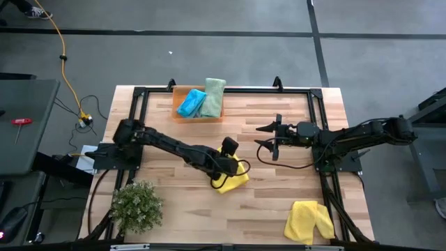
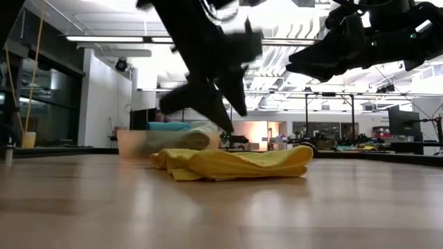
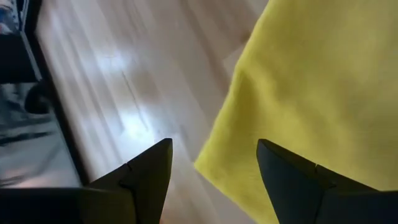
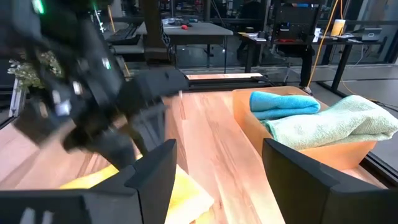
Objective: Fold microfiber towels
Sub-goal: Put the left yellow microfiber cloth into the orange bin
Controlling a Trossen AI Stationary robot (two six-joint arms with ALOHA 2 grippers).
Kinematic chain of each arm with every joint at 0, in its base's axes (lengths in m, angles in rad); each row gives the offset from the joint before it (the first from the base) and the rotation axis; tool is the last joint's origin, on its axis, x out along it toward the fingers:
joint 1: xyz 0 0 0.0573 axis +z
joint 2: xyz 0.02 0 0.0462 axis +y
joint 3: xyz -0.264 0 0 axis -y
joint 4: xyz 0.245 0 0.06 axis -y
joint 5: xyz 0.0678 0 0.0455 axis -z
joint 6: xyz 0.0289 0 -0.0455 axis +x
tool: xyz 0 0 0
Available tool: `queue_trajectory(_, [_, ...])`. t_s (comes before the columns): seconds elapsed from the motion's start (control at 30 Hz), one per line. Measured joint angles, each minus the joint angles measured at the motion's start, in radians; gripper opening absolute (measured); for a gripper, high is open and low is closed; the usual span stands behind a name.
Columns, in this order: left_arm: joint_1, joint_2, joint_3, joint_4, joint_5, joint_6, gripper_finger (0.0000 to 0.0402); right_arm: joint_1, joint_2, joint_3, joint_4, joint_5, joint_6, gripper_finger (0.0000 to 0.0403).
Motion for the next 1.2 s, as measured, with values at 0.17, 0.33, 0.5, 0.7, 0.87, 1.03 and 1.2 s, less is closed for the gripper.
queue_trajectory(0.17, [-0.043,-0.105,-0.003,-0.115,0.176,-0.224,0.0225,0.0,0.0,0.0,-0.001,0.0,0.002,0.0228])
queue_trajectory(0.33, [-0.115,-0.169,-0.127,-0.077,0.306,-0.366,0.0225,0.0,0.0,0.0,-0.003,0.0,0.004,0.0228])
queue_trajectory(0.5, [-0.179,-0.162,-0.279,0.096,0.29,-0.383,0.0225,0.0,0.0,0.0,0.0,0.0,0.021,0.0228])
queue_trajectory(0.7, [-0.195,-0.141,-0.338,0.268,0.23,-0.287,0.0225,0.0,0.0,0.0,0.011,0.034,0.021,0.0228])
queue_trajectory(0.87, [-0.166,-0.129,-0.339,0.278,0.294,-0.221,0.0225,0.0,0.0,0.0,0.014,0.058,0.021,0.0228])
queue_trajectory(1.03, [-0.132,-0.124,-0.338,0.271,0.369,-0.163,0.0225,0.0,0.0,0.0,0.012,0.058,0.022,0.0228])
queue_trajectory(1.2, [-0.108,-0.124,-0.338,0.251,0.442,-0.155,0.0225,0.0,0.0,0.0,0.01,0.057,0.021,0.0228])
